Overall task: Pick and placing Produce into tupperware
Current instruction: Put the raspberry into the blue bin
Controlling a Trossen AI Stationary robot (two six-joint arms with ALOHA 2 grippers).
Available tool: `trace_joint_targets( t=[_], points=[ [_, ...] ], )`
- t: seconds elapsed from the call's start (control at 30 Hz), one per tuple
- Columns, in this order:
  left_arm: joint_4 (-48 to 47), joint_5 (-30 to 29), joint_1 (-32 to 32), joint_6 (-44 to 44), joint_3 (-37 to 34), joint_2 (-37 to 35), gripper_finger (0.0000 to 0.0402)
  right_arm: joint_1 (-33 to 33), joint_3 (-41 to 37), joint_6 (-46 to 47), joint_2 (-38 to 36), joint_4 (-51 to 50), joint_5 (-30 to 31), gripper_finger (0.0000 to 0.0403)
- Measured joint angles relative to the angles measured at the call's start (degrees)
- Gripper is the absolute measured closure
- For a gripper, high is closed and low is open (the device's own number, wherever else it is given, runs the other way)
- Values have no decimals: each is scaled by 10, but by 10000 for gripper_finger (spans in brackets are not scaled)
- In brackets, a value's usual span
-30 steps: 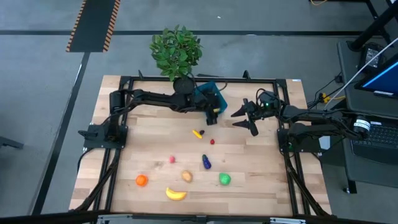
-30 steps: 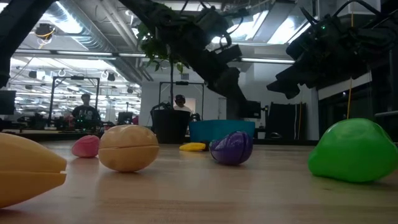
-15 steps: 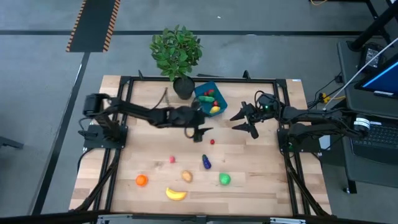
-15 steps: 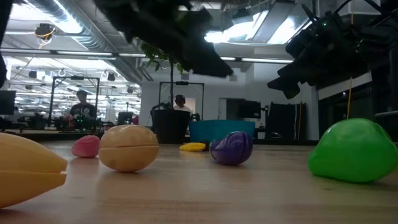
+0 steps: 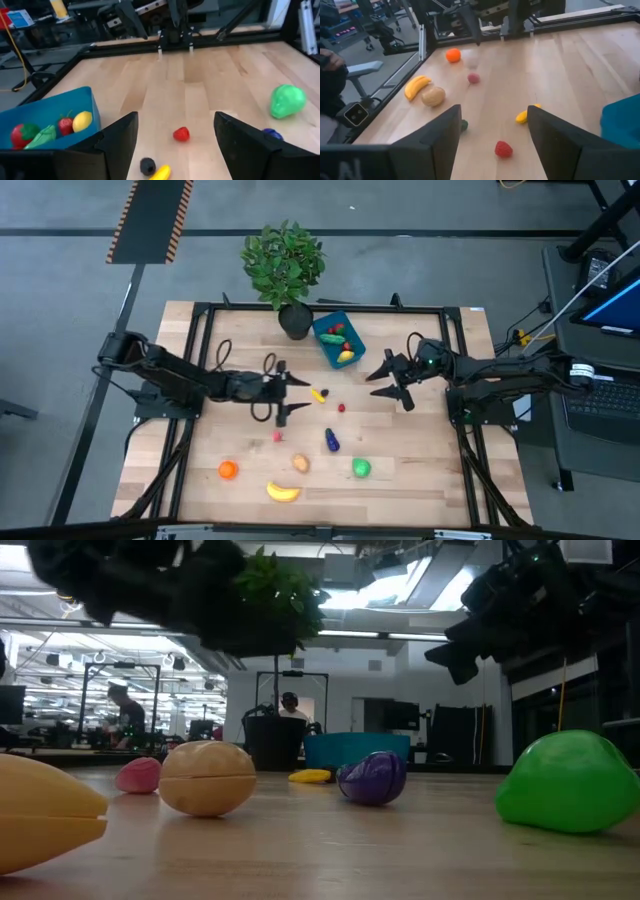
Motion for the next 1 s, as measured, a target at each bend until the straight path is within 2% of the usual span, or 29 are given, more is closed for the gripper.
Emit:
trace_joint_targets(
  t=[0.2,0.57,0.73,0.83,1.0],
  points=[
    [66,0,-13,-1,-71,-35,149,52,0,42,0,0,64,173],
    [69,7,-69,-46,-166,-139,149,171,14,45,0,-8,186,173],
    [67,7,-93,-47,-199,-175,149,219,44,84,0,-87,273,173],
    [67,7,-102,-46,-215,-187,149,239,73,111,1,-151,296,173],
    [64,7,-110,-73,-228,-191,149,264,120,119,40,-197,321,173]
  ],
)
